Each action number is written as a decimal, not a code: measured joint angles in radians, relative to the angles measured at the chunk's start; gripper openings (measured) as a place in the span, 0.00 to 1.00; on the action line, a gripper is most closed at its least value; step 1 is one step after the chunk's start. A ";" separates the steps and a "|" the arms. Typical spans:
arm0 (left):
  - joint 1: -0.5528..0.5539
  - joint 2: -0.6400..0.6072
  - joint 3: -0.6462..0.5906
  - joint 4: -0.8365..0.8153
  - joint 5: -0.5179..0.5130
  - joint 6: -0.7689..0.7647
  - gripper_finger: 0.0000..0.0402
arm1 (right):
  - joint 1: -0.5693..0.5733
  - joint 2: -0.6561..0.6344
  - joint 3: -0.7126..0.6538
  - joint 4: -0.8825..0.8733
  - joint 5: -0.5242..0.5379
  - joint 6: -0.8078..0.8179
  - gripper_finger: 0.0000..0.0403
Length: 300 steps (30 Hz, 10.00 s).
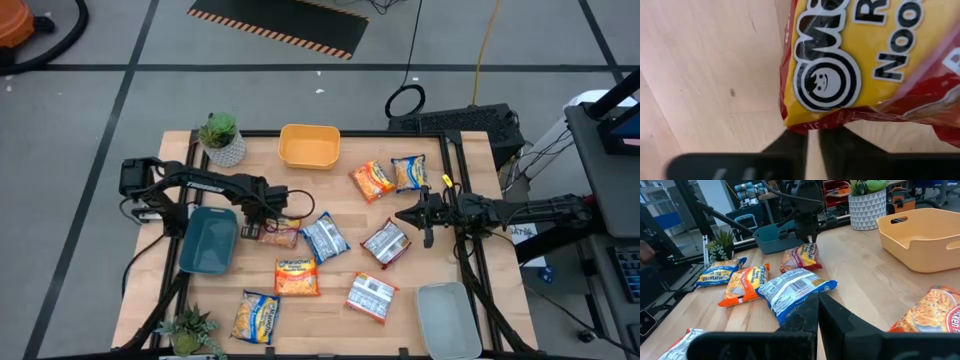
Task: Sort Maruchan noodles
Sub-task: Put the left red noodle pack into the gray bin, then put the red noodle pack into the gray bin
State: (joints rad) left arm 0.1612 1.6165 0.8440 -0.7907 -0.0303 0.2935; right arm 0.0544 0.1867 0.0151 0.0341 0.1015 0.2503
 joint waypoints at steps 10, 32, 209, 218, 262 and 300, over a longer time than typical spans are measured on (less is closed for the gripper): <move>-0.034 -0.056 0.001 0.006 -0.147 -0.039 0.01 | 0.000 0.000 0.000 0.008 0.068 0.109 0.01; -0.059 -0.177 0.003 0.054 -0.183 0.029 0.40 | 0.000 0.004 0.000 0.068 0.109 0.016 0.01; -0.498 -0.368 0.235 0.512 -0.749 -0.536 0.40 | 0.101 1.035 1.154 -0.720 -0.165 -0.100 0.12; -0.500 -0.268 0.235 0.545 -0.737 -0.658 0.40 | 0.282 0.852 0.999 -0.759 -0.128 0.155 0.10; -0.665 -0.031 0.235 0.934 -0.729 -0.844 0.40 | 0.903 1.000 0.988 -0.989 -0.469 0.892 0.08; -0.654 -0.027 0.235 0.755 -0.728 -0.982 0.40 | 0.903 0.755 0.992 -1.055 0.111 0.627 0.35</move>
State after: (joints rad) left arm -0.4924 1.5894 1.0786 -0.0352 -0.7582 -0.6884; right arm 0.9573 0.9421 1.0069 -1.0210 0.2129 0.8775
